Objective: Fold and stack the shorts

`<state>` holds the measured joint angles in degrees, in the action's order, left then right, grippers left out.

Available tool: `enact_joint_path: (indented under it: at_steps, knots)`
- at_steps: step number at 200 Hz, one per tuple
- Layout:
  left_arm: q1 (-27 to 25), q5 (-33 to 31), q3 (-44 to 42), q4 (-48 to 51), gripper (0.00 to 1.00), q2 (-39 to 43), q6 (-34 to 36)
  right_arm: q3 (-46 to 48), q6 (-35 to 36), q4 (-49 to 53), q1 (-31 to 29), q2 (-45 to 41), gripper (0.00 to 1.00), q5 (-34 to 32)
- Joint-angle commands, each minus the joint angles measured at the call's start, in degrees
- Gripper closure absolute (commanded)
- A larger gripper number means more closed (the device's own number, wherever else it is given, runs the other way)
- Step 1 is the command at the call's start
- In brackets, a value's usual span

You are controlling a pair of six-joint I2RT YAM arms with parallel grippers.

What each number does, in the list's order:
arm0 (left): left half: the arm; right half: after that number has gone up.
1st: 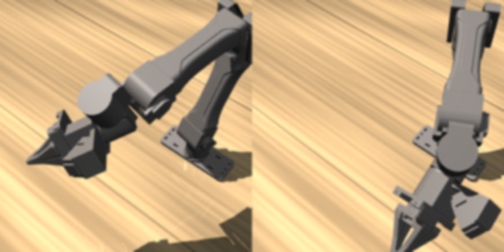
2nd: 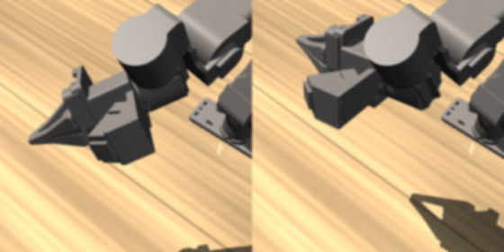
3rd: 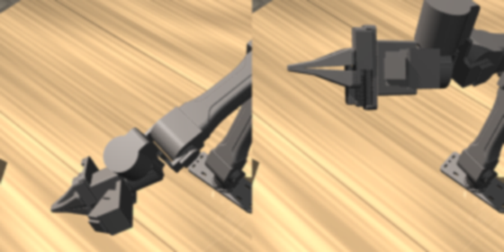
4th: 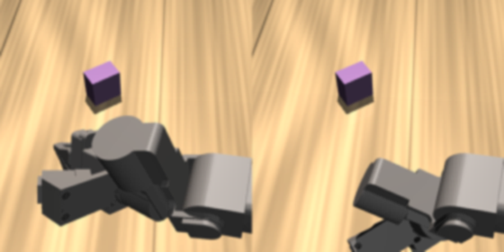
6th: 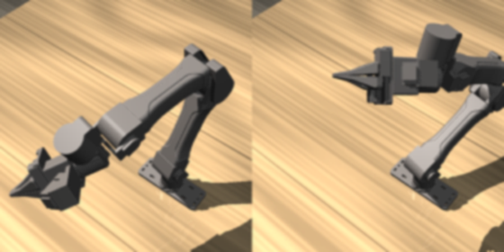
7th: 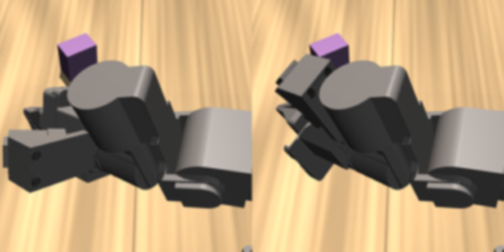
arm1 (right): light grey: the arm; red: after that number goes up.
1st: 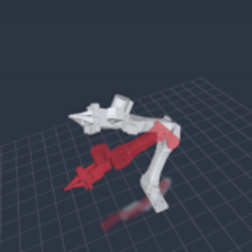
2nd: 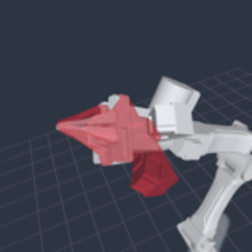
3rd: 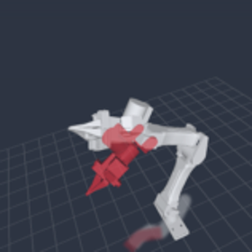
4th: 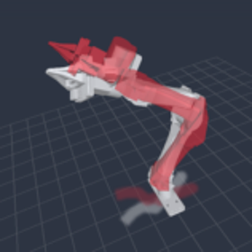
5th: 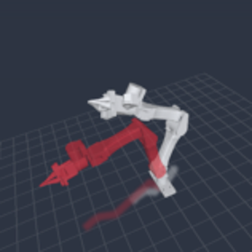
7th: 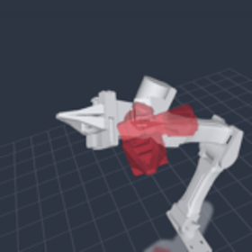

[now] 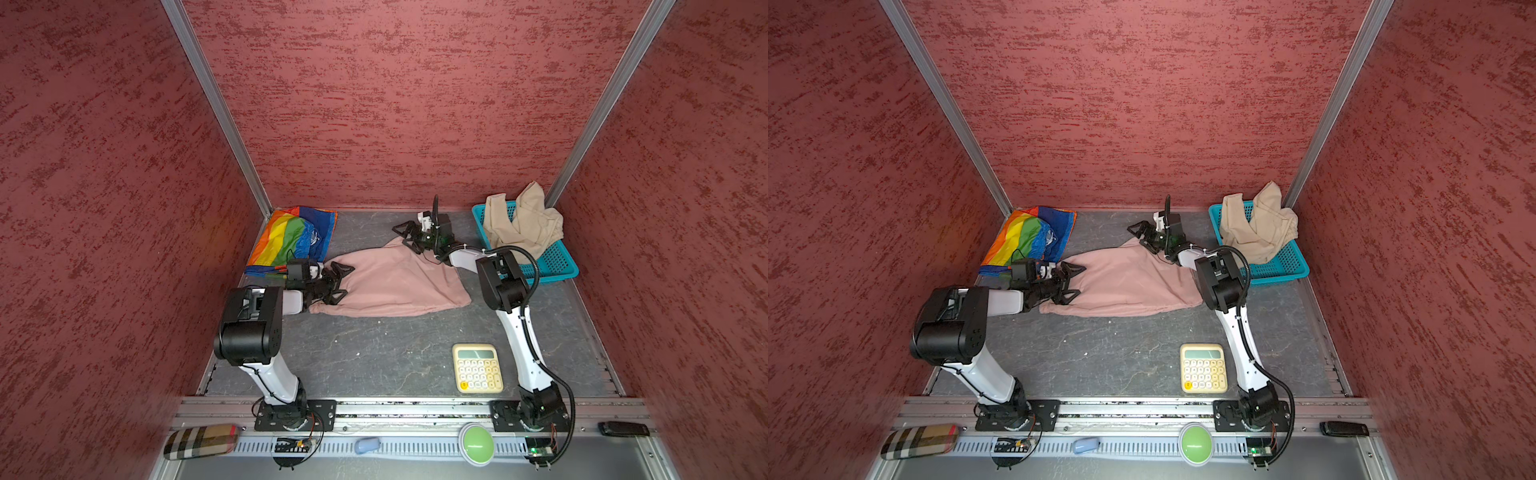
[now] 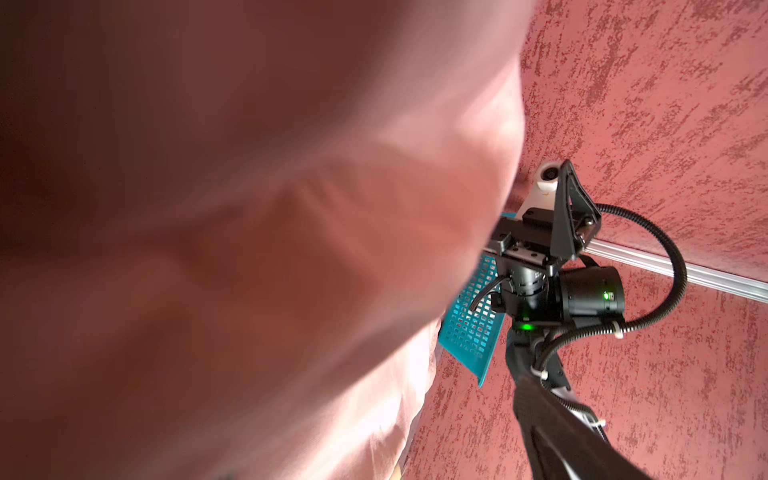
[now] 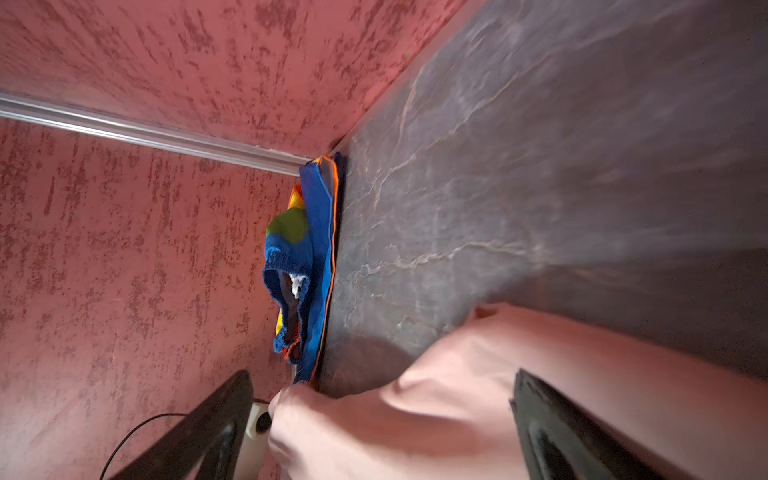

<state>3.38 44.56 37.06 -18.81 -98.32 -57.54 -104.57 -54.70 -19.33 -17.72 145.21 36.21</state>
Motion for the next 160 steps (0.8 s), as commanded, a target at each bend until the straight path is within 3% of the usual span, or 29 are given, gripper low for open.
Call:
enact_joint_path:
  at_steps: [1, 46, 86, 123, 160]
  knots:
    - [0.6, -2.7, -3.0, 7.1, 0.01, -1.1, 1.1, -0.4, 5.6, 6.5, 3.2, -0.1, 0.01, -2.6]
    - [-2.2, -2.4, 5.3, 14.5, 0.01, 4.7, 2.2, 0.7, 13.4, 15.0, 4.8, -12.2, 0.01, -1.4]
    - [-5.5, -5.4, 14.5, 26.9, 0.01, 11.1, 6.3, 18.7, 14.2, 13.8, 2.5, -29.9, 0.01, -1.6]
    - [-7.1, -3.3, 7.7, 23.1, 0.0, 11.0, 3.5, 42.3, 7.7, 1.2, -1.4, -42.1, 0.01, -1.7]
    - [-5.3, -3.7, 1.9, 22.9, 0.01, 10.5, 6.8, 55.0, 4.7, -5.8, -3.0, -45.4, 0.01, -2.1]
